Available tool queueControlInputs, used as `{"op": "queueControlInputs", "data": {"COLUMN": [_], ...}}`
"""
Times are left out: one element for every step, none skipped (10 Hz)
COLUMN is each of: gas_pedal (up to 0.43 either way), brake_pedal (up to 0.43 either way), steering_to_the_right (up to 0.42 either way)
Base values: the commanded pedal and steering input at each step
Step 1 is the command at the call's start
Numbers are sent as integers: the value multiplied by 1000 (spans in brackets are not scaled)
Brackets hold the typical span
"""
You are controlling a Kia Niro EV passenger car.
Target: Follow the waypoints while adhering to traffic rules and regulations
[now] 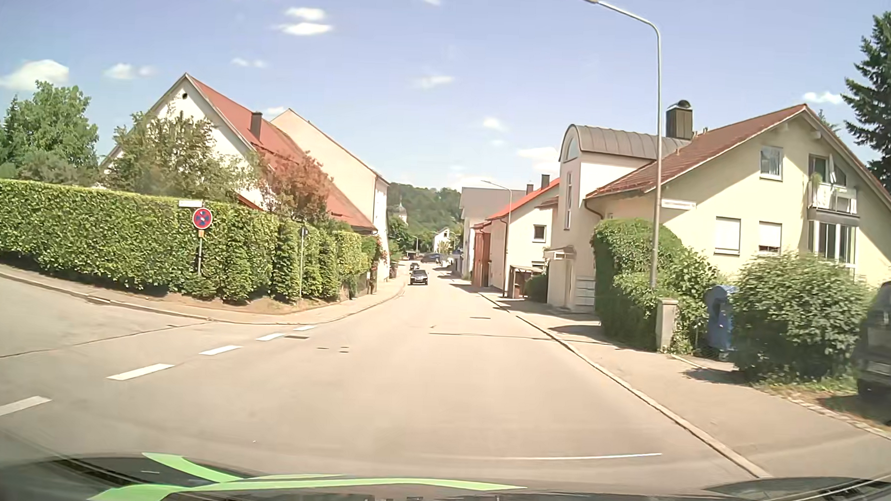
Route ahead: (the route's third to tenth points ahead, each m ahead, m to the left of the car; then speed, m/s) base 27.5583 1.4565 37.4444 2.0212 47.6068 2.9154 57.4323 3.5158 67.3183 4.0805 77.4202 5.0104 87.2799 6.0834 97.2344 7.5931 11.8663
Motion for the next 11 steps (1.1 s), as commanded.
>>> {"op": "queueControlInputs", "data": {"gas_pedal": [39,47,47,47,59,59,59,79,79,79,79], "brake_pedal": [0,0,0,0,0,0,0,0,0,0,0], "steering_to_the_right": [-2,-3,-4,-5,-4,-4,-5,-4,-4,-5,-4]}}
